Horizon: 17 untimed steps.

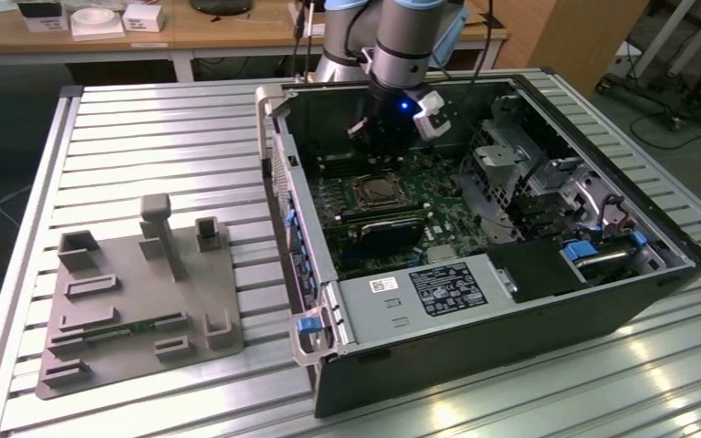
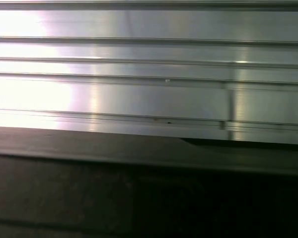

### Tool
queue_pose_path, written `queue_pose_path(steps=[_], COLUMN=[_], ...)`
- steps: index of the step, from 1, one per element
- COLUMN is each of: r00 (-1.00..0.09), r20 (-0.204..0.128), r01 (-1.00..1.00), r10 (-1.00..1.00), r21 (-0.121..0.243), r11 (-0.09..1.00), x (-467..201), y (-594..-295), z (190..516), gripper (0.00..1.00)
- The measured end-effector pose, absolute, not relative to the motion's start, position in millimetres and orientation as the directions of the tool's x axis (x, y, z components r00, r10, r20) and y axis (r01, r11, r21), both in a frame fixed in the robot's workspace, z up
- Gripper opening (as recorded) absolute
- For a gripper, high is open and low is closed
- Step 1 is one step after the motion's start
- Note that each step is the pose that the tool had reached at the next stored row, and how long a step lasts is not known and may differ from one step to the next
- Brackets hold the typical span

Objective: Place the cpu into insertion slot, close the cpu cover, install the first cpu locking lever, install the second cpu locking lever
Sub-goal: 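Install the first cpu locking lever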

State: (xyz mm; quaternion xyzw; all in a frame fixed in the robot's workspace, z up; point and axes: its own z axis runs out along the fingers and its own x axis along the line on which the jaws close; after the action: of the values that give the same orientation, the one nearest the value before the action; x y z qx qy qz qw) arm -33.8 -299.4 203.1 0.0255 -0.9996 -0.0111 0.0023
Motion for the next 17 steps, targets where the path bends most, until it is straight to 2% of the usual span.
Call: queue_pose_path(steps=[17], r00=[-0.999], r20=[0.004], r01=[-0.051], r10=[-0.051], r21=[0.024], r11=[0.998], x=[-26.2], y=[-298.7], z=[201.7], gripper=[0.11])
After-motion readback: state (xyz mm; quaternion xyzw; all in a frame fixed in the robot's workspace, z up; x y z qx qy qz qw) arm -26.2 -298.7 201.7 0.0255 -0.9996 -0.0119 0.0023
